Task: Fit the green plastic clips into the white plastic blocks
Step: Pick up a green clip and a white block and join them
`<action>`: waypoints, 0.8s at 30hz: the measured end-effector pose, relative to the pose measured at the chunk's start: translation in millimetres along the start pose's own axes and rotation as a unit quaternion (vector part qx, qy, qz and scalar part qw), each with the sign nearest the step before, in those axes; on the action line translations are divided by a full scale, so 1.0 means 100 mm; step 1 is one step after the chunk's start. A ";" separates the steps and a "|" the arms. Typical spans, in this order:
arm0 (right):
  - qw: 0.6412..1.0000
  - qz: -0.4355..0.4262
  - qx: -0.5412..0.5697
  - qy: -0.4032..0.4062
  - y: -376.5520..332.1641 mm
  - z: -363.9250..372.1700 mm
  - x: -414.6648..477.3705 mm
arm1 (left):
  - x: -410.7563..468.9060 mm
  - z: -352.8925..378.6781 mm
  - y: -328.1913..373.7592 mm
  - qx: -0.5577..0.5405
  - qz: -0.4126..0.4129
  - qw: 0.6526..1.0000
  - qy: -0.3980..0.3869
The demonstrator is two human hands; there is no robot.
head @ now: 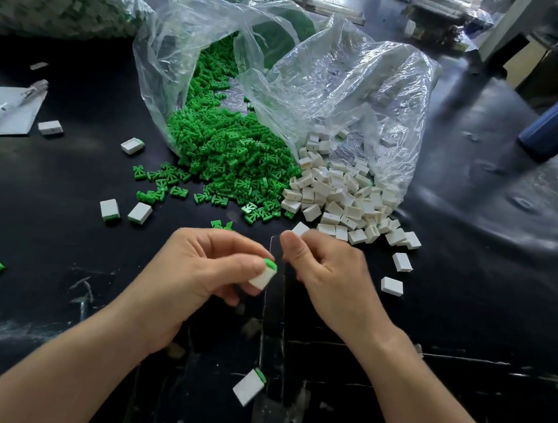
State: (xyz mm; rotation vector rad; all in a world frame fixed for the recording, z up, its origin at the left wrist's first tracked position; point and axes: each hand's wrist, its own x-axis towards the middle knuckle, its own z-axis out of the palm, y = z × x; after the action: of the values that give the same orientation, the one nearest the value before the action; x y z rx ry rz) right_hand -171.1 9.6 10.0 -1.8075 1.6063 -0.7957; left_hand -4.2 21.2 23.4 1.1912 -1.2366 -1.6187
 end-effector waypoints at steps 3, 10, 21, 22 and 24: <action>0.995 -0.015 -0.065 0.067 0.08 0.00 0.08 | -0.05 0.04 0.01 0.087 -0.024 0.991 -0.096; 0.976 -0.007 -0.205 0.075 0.21 0.12 0.21 | -0.09 0.11 0.02 0.106 -0.056 0.979 -0.163; 0.990 -0.137 -0.019 0.030 0.02 0.15 0.02 | 0.05 0.04 -0.08 0.000 -0.064 0.995 0.081; 0.985 -0.168 -0.021 0.020 -0.01 0.17 -0.01 | 0.05 0.04 -0.08 0.008 -0.057 0.996 0.075; 0.978 -0.208 -0.022 0.007 -0.03 0.21 -0.05 | 0.05 0.04 -0.08 0.018 -0.040 0.996 0.074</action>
State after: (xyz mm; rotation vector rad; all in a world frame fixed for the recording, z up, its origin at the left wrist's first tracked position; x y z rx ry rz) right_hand -153.7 16.2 -2.0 -2.2120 1.2740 -0.9610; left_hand -10.0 19.9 14.7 1.3723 -1.1408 -1.5417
